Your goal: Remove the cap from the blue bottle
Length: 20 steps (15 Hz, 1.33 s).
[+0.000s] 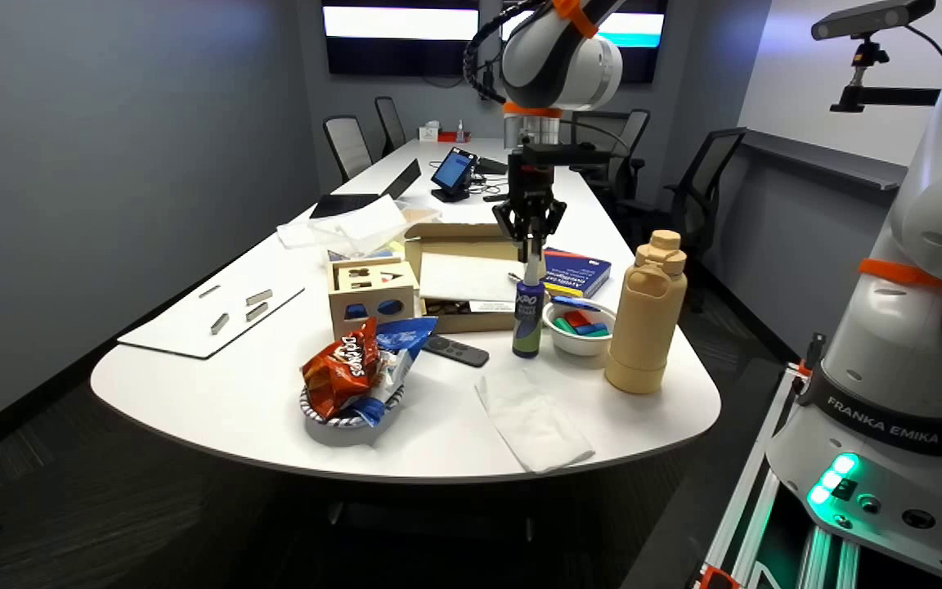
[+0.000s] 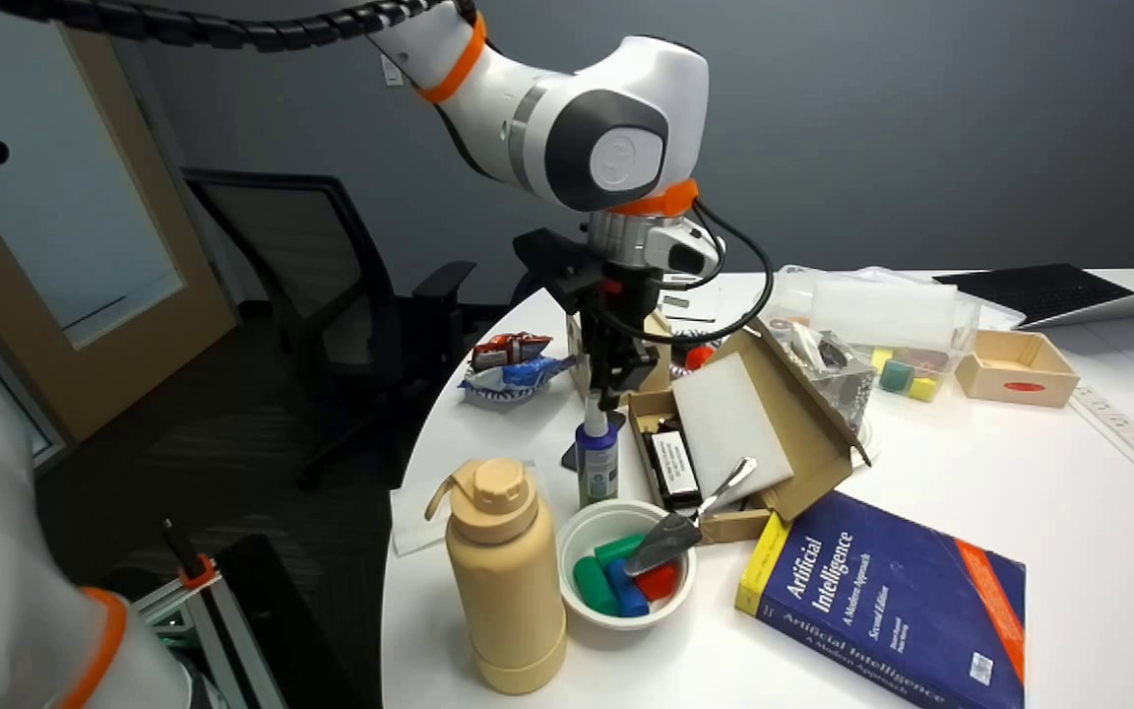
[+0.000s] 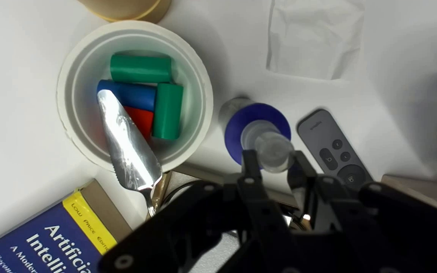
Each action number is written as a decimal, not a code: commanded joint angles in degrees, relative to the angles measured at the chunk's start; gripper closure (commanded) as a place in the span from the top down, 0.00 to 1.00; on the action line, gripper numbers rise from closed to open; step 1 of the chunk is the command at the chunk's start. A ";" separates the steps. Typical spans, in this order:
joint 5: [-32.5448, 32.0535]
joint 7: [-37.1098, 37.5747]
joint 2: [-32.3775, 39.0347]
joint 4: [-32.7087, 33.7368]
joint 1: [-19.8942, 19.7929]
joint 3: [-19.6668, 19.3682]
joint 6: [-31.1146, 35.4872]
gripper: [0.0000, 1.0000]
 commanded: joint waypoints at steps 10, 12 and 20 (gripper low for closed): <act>-5.51 3.15 -5.10 0.55 0.63 0.99 -1.53 0.06; -6.30 3.66 -6.58 0.30 0.61 1.28 -1.26 0.06; -8.82 5.57 -3.59 1.66 1.02 3.18 3.75 0.06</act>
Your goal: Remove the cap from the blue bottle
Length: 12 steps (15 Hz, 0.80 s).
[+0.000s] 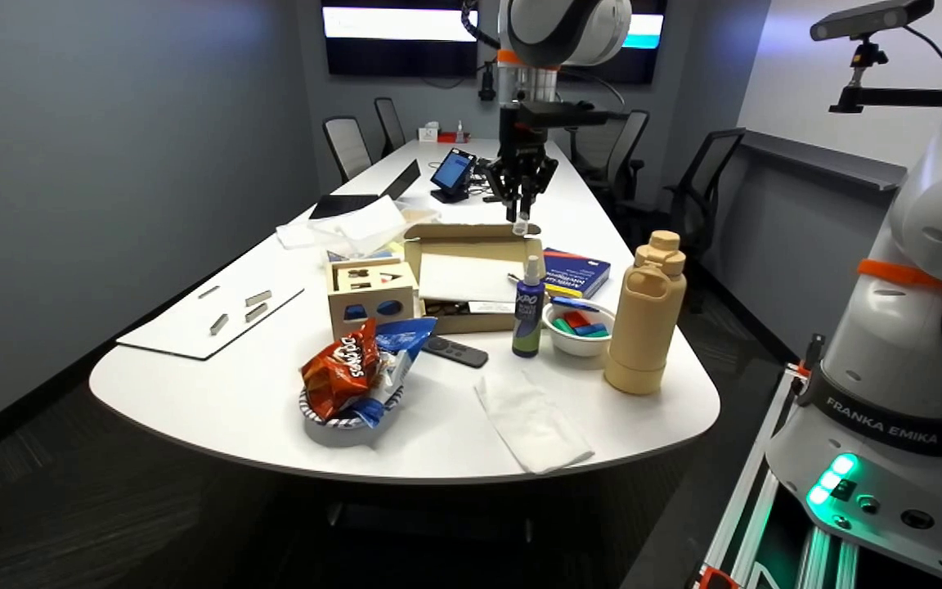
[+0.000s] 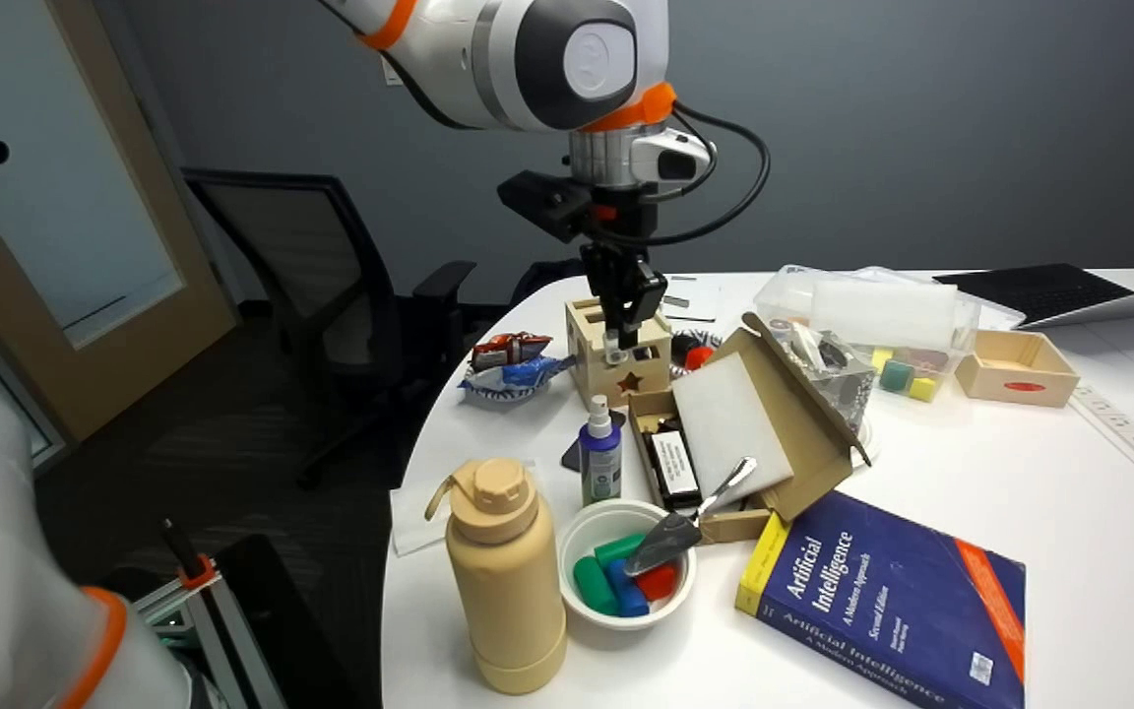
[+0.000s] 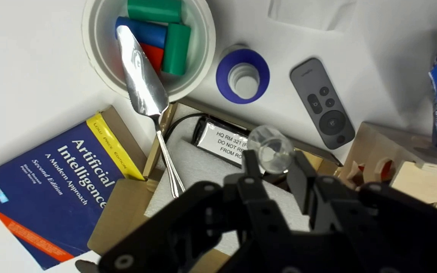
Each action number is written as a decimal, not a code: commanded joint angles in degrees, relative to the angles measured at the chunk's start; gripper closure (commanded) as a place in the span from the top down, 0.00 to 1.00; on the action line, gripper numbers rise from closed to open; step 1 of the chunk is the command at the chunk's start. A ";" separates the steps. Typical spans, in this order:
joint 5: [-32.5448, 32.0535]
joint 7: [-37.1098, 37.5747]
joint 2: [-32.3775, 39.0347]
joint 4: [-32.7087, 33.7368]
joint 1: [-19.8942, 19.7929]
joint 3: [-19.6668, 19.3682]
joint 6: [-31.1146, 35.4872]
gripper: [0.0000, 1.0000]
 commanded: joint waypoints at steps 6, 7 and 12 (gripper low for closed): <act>-2.46 1.79 13.41 2.64 2.27 1.27 7.77 0.06; -2.97 1.93 14.76 2.90 2.67 1.05 8.34 0.06; -4.91 1.67 20.72 3.62 4.10 -0.26 11.87 0.06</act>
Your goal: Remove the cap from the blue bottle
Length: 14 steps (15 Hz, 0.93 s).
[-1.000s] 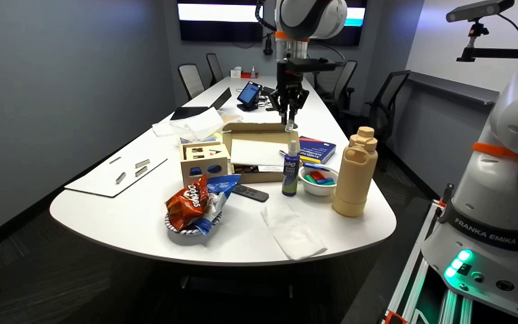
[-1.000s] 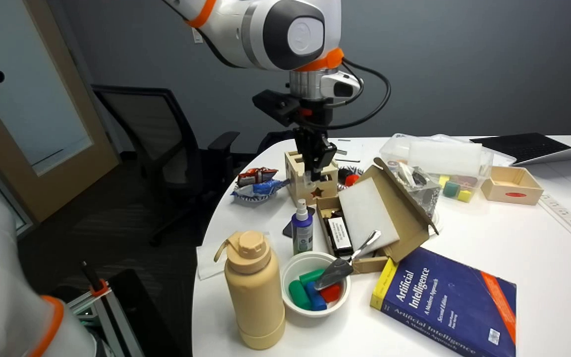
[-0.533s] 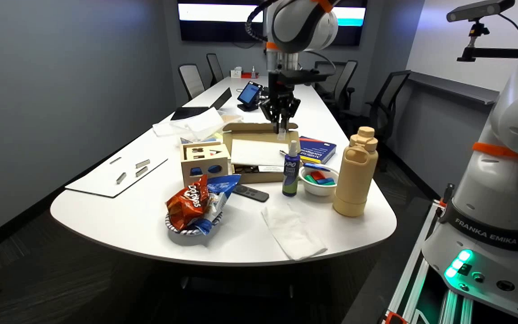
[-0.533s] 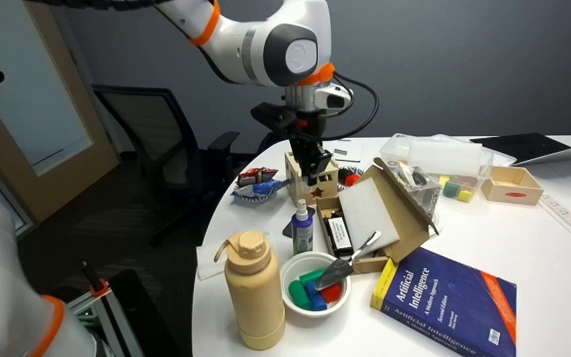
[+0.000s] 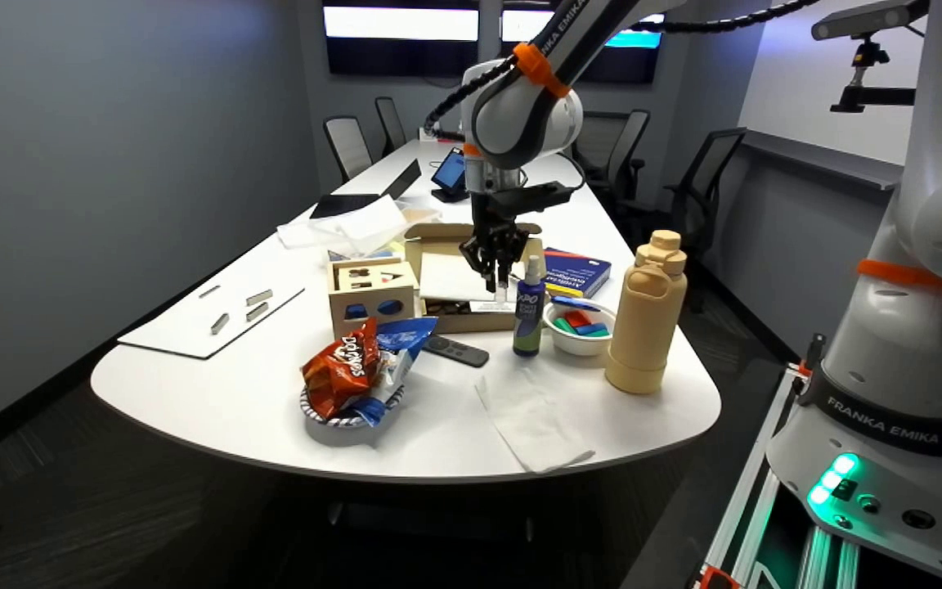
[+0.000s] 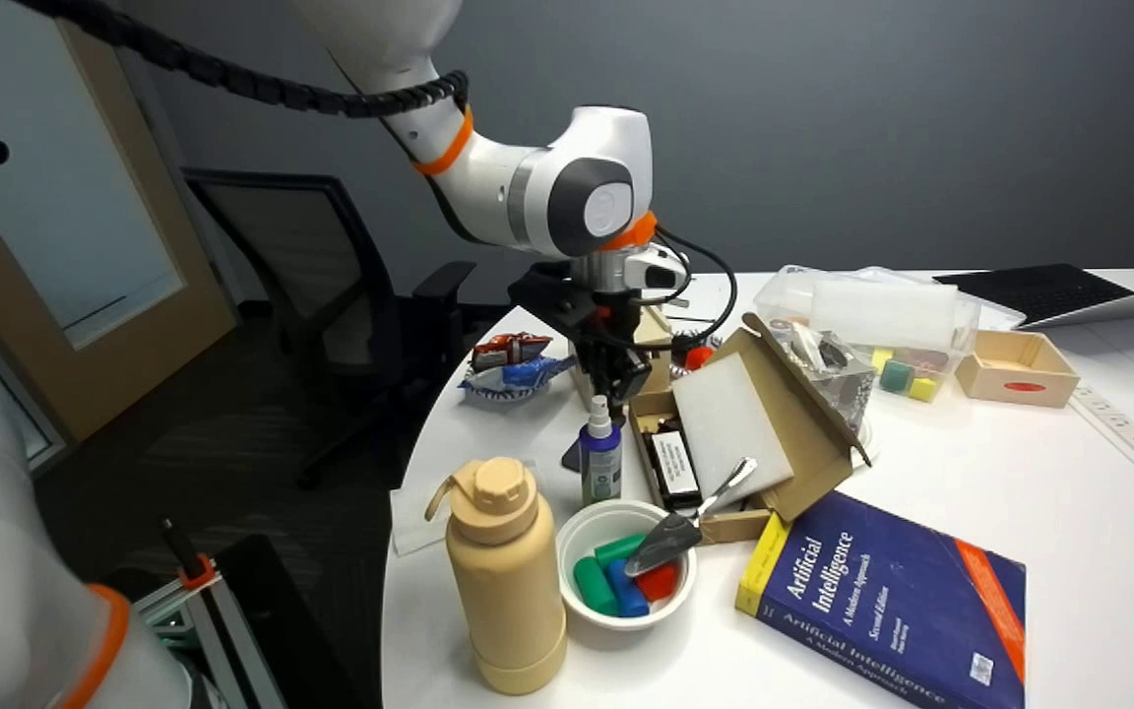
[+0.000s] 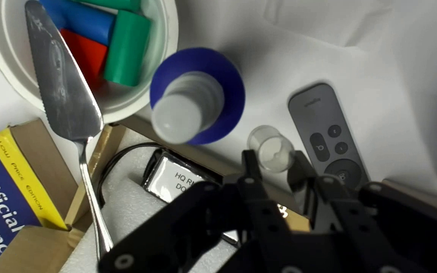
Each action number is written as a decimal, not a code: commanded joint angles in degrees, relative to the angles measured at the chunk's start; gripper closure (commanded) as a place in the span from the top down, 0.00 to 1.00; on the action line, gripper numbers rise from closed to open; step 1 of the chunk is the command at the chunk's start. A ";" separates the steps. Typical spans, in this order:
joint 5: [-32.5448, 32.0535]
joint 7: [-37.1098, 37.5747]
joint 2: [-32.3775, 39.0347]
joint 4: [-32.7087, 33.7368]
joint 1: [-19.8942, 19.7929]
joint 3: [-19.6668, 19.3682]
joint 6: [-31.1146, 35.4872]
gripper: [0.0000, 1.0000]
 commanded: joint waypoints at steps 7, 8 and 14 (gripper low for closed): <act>-0.44 -0.91 9.78 3.17 2.08 -2.96 4.01 0.50; -0.17 -1.22 10.08 3.42 2.07 -2.94 4.09 0.52; 0.04 -1.41 9.04 4.92 2.27 -3.24 2.87 0.98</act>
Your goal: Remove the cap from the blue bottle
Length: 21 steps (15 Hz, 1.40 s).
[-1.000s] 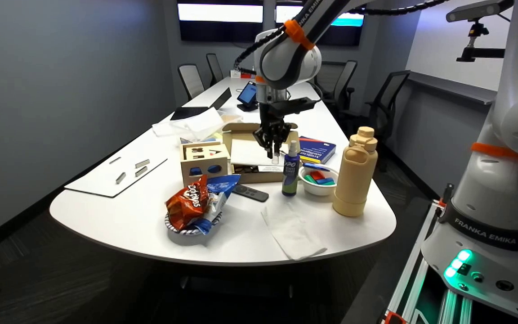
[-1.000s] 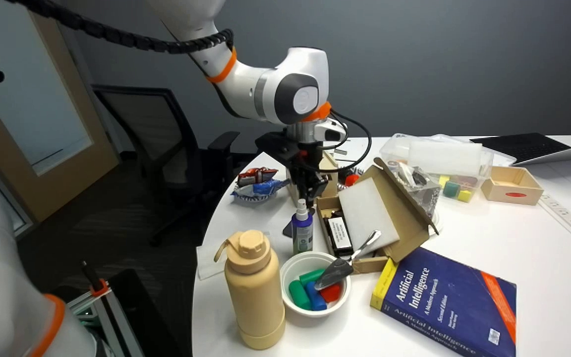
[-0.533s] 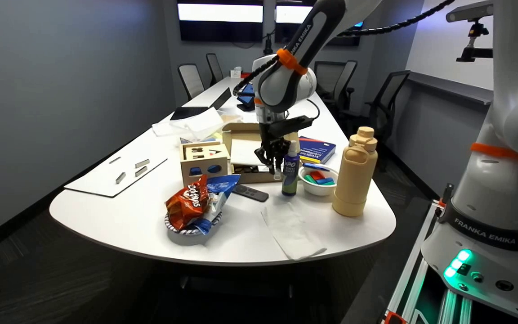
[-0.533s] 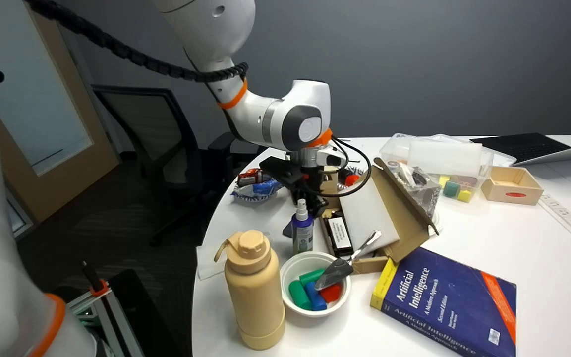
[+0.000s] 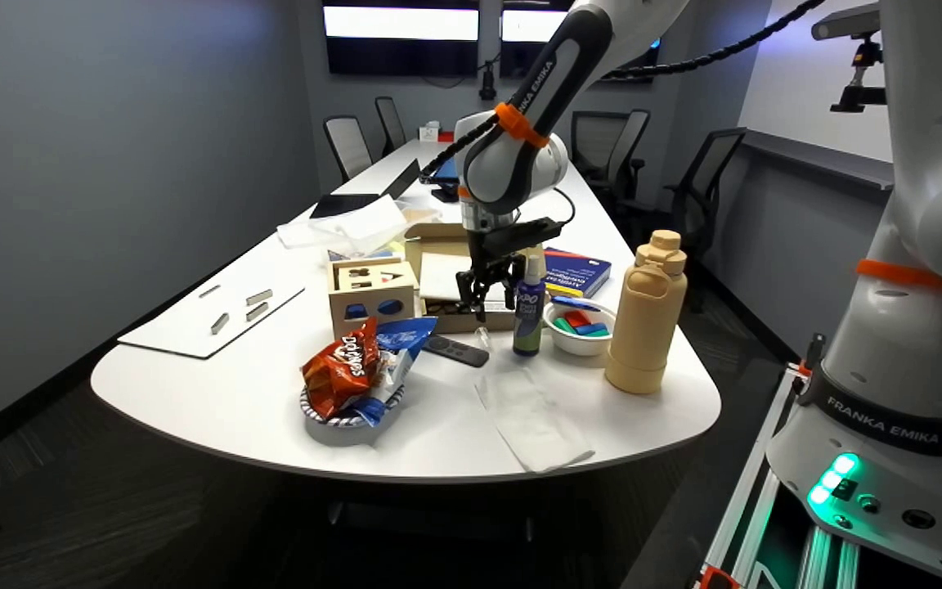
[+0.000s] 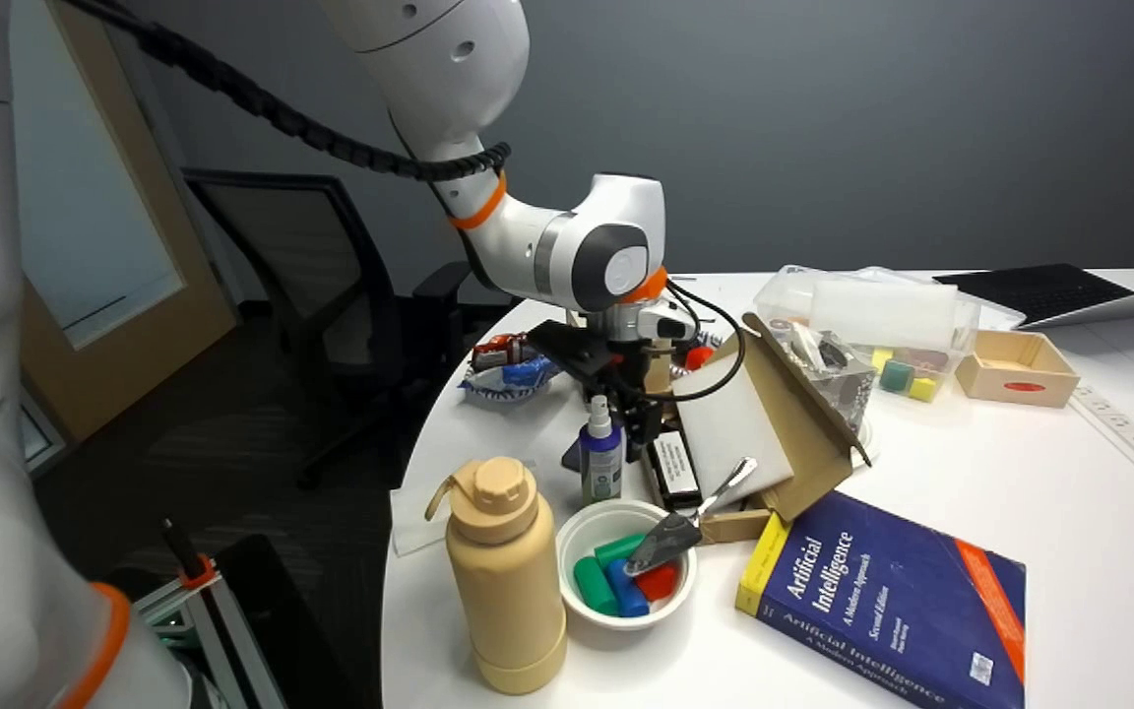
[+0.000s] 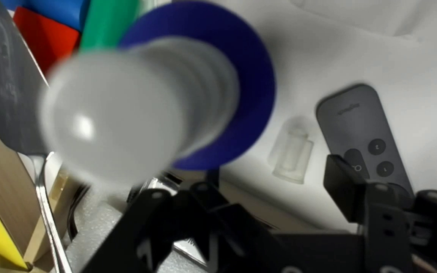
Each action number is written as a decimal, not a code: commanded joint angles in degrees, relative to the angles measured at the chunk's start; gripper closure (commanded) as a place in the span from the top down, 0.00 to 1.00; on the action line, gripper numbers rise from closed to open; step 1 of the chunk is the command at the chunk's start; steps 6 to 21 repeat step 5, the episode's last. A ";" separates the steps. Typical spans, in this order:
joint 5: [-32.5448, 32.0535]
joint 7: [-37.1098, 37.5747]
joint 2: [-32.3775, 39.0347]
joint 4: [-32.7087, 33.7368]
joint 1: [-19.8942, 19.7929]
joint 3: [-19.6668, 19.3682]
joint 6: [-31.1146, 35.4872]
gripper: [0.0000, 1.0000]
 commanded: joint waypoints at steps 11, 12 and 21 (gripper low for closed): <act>1.33 -1.39 -7.03 1.76 0.59 -0.83 -5.02 1.00; 1.33 -1.39 -7.03 1.76 0.59 -0.83 -5.02 1.00; 1.33 -1.39 -7.03 1.76 0.59 -0.83 -5.02 1.00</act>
